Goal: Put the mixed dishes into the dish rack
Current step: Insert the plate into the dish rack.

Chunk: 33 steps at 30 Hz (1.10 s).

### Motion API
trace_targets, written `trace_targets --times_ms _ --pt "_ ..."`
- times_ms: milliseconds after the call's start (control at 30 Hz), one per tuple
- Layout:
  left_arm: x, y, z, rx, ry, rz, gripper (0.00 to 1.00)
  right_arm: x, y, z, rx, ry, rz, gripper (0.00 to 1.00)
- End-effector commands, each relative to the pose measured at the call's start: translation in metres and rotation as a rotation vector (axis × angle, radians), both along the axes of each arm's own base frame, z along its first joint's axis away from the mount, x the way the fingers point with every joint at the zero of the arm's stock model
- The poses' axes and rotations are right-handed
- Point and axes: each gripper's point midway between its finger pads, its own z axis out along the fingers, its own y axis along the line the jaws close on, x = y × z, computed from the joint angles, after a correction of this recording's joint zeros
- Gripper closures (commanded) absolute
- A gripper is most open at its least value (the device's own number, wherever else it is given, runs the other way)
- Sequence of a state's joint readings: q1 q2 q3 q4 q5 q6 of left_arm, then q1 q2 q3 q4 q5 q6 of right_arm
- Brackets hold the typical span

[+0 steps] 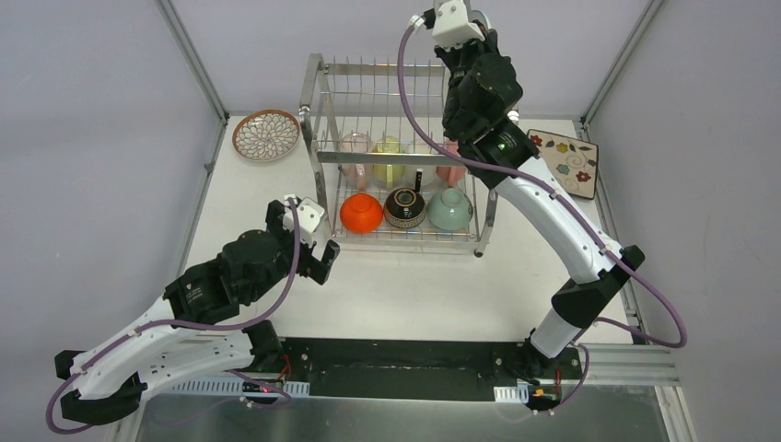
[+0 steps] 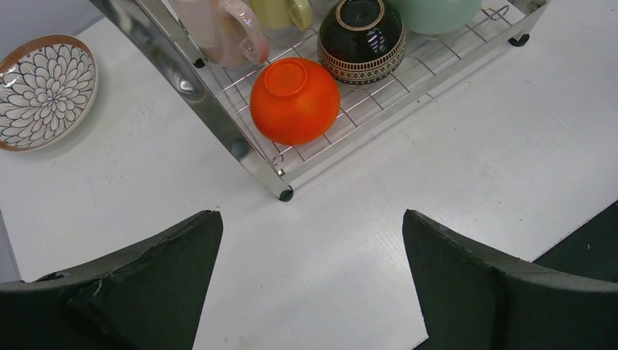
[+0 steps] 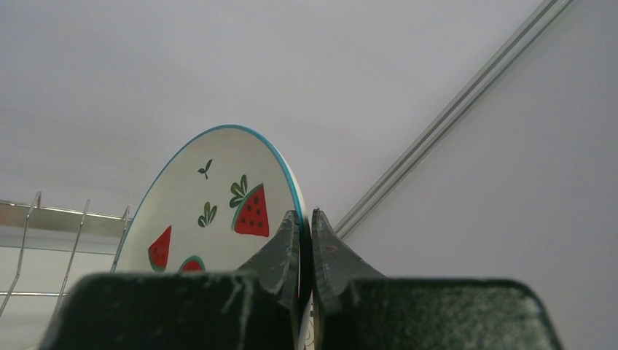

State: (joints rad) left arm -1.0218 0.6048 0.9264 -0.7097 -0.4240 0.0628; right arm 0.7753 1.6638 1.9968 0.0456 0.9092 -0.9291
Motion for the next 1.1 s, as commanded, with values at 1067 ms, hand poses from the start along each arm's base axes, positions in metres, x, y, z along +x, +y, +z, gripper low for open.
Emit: trace_targets --times_ms 1067 --pt "0.0 -0.005 0.005 -0.022 -0.017 -0.018 0.01 -0.025 0.034 -0.003 0.077 -0.047 0.035 0.62"
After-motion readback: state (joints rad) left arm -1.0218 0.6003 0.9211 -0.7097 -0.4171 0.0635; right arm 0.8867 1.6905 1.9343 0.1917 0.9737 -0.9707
